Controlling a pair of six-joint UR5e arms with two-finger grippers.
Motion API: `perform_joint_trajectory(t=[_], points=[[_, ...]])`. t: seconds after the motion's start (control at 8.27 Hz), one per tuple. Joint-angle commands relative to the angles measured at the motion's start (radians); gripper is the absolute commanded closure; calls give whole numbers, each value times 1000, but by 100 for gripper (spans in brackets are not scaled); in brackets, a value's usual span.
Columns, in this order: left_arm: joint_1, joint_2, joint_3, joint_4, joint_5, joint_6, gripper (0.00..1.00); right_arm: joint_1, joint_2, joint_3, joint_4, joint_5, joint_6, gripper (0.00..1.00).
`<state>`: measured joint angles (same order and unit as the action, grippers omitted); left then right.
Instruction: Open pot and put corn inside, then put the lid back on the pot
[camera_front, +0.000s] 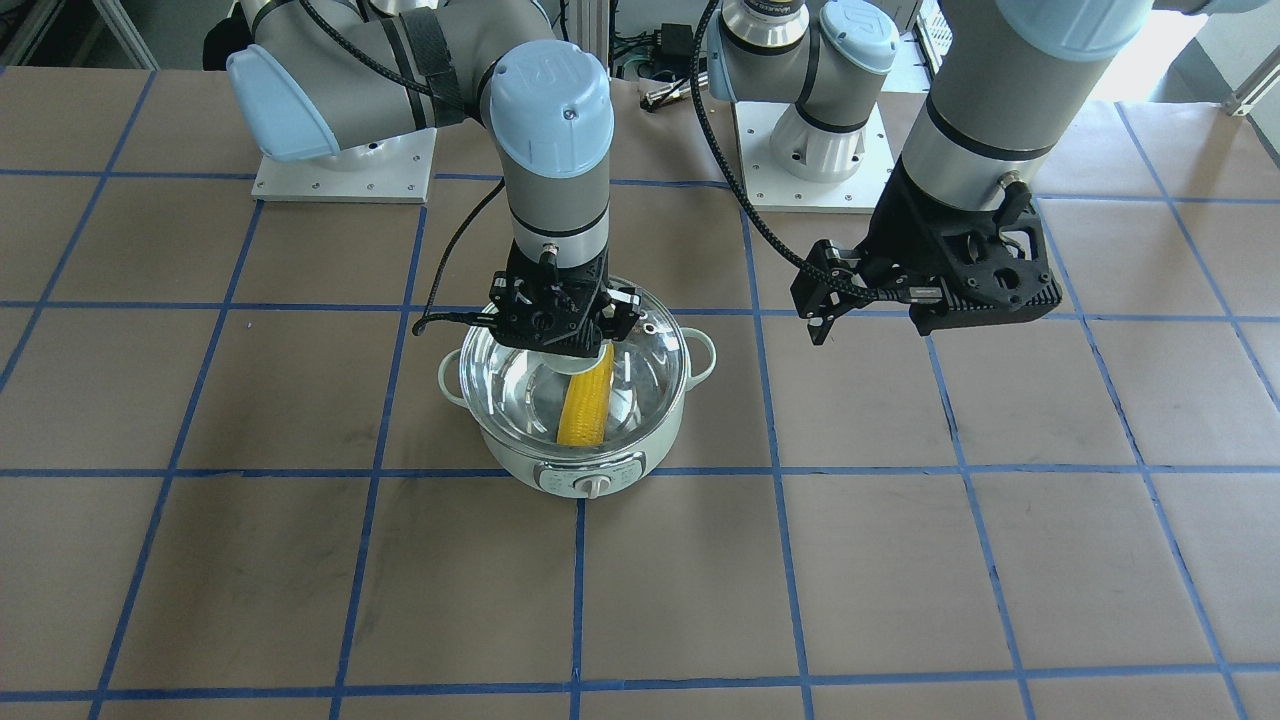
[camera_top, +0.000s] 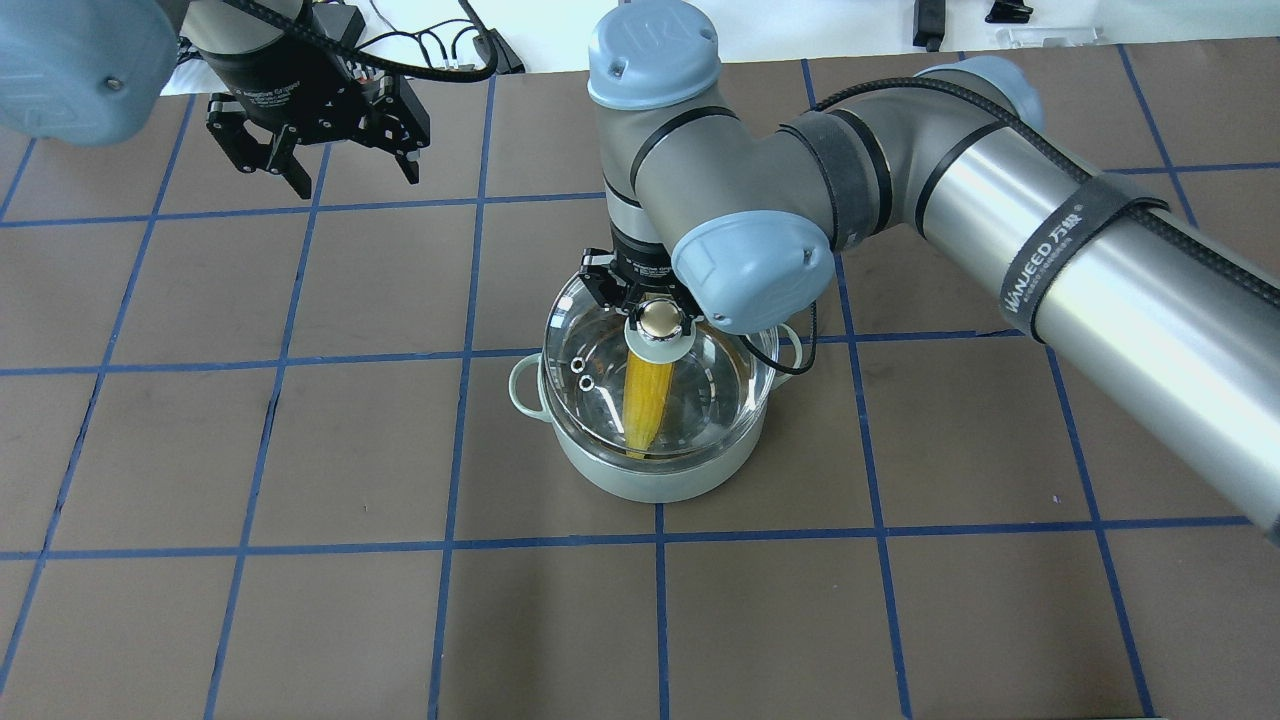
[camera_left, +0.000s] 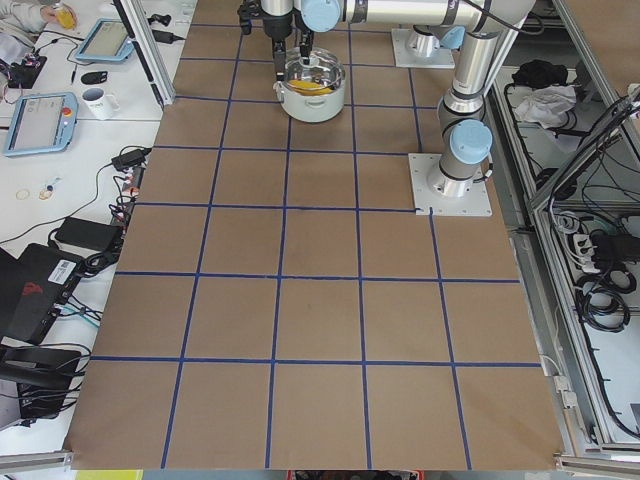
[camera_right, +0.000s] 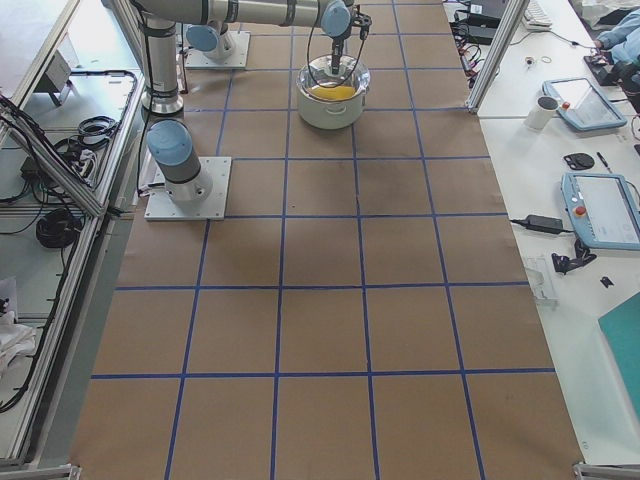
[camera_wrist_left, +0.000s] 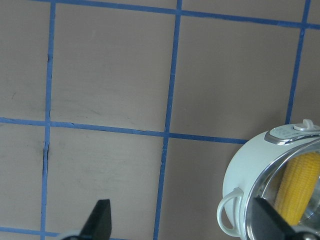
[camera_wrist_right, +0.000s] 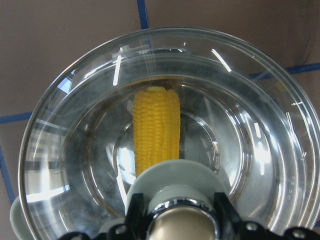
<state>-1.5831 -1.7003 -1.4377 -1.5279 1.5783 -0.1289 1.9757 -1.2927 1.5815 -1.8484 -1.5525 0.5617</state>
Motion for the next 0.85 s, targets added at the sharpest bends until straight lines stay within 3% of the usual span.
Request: perform_joint_trajectory(t=[0.0, 0.73], points=[[0, 2, -1, 0, 2, 0, 0, 2, 4, 0, -3, -1, 3, 74], [0, 1, -3, -3, 0, 0, 0, 23, 18, 0, -14, -33, 4, 74]])
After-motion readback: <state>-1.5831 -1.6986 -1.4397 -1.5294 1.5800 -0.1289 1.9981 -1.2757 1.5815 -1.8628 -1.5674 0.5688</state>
